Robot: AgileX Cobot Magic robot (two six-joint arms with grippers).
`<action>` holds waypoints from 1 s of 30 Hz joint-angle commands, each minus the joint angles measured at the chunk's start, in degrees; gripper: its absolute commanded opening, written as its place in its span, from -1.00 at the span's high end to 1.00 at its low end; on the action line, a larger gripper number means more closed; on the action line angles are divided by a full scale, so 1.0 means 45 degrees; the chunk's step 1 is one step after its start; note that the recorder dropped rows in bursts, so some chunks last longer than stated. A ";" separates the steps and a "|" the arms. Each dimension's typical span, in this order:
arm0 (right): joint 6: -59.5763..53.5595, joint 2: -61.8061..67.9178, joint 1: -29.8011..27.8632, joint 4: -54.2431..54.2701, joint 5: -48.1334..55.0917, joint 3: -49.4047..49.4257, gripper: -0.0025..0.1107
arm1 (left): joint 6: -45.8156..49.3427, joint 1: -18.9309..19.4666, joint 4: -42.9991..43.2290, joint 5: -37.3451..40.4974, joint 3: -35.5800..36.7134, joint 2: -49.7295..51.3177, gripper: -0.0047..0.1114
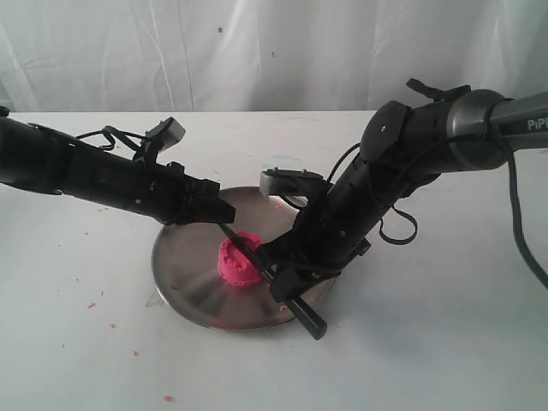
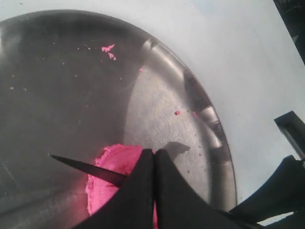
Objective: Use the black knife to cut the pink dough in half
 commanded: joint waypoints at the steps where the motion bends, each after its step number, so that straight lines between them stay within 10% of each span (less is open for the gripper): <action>1: -0.0058 -0.0010 -0.0070 -0.0117 0.0040 0.0026 0.96 | -0.0141 0.0015 0.0059 0.0352 -0.0041 0.0216 0.92; 30: -0.0058 -0.0010 -0.0070 -0.0117 0.0431 -0.0017 0.96 | 0.0095 0.0015 0.0267 -0.0939 0.0084 0.1820 0.92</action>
